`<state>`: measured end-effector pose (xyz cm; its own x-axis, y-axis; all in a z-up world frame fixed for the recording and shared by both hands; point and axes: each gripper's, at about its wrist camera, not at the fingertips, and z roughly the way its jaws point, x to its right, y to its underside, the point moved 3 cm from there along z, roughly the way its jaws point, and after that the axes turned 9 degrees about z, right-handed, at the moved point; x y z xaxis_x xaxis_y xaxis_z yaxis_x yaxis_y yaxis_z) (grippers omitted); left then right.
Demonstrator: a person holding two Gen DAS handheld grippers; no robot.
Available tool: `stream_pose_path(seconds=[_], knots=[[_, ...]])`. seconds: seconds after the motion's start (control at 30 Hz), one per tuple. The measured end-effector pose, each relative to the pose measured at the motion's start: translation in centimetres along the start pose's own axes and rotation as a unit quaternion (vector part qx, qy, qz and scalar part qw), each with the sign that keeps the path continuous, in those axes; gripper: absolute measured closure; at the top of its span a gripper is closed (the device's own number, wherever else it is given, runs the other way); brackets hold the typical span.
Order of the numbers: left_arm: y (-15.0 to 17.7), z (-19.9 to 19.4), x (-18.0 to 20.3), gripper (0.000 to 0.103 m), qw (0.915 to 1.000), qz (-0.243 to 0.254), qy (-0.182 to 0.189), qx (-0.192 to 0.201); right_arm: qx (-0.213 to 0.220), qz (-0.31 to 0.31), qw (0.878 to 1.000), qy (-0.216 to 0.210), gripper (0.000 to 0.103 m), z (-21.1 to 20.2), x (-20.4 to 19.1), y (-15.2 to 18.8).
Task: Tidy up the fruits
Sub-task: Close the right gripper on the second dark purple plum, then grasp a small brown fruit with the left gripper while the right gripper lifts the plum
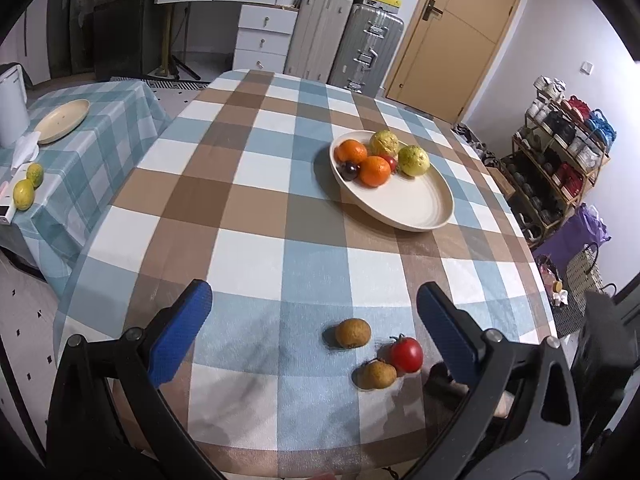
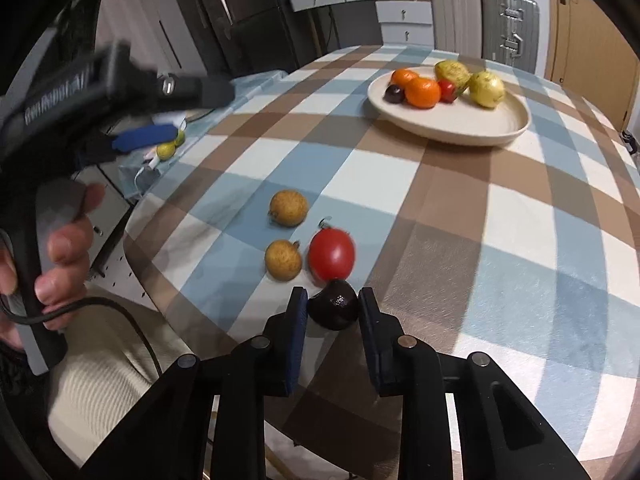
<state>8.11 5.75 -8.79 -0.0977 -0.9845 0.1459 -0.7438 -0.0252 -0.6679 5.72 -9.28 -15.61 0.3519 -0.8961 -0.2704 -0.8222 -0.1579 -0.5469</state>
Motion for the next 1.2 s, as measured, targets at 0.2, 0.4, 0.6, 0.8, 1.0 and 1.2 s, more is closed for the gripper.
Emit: stream_pose_path(seconds=[0.2, 0.4, 0.6, 0.8, 1.0, 1.2], knots=[[1.1, 0.7, 0.8, 0.001, 0.9996, 0.015, 0.016, -0.020, 0.036, 0.054, 0.998, 0.006, 0.077, -2.3, 3.0, -1.7], [3.5, 2.1, 3.0, 0.004, 0.9969, 0.044, 0.024, -0.061, 0.087, 0.106, 0.991, 0.008, 0.077, -5.4, 6.0, -3.4], [6.3, 3.4, 5.6, 0.024, 0.9914, 0.076, 0.039, -0.100, 0.104, 0.124, 0.987, 0.000, 0.077, -6.7, 6.9, -3.9], [6.7, 4.0, 6.9, 0.043, 0.9887, 0.103, 0.039, -0.102, 0.105, 0.122, 0.987, -0.007, 0.076, -6.8, 6.6, -3.8], [7.1, 5.0, 7.6, 0.063, 0.9856, 0.118, 0.043, -0.113, 0.104, 0.122, 0.987, -0.008, 0.076, -6.6, 6.5, -3.8], [7.2, 5.1, 8.0, 0.079, 0.9847, 0.130, 0.040, -0.109, 0.106, 0.124, 0.987, -0.011, 0.077, -6.5, 6.5, -3.8]])
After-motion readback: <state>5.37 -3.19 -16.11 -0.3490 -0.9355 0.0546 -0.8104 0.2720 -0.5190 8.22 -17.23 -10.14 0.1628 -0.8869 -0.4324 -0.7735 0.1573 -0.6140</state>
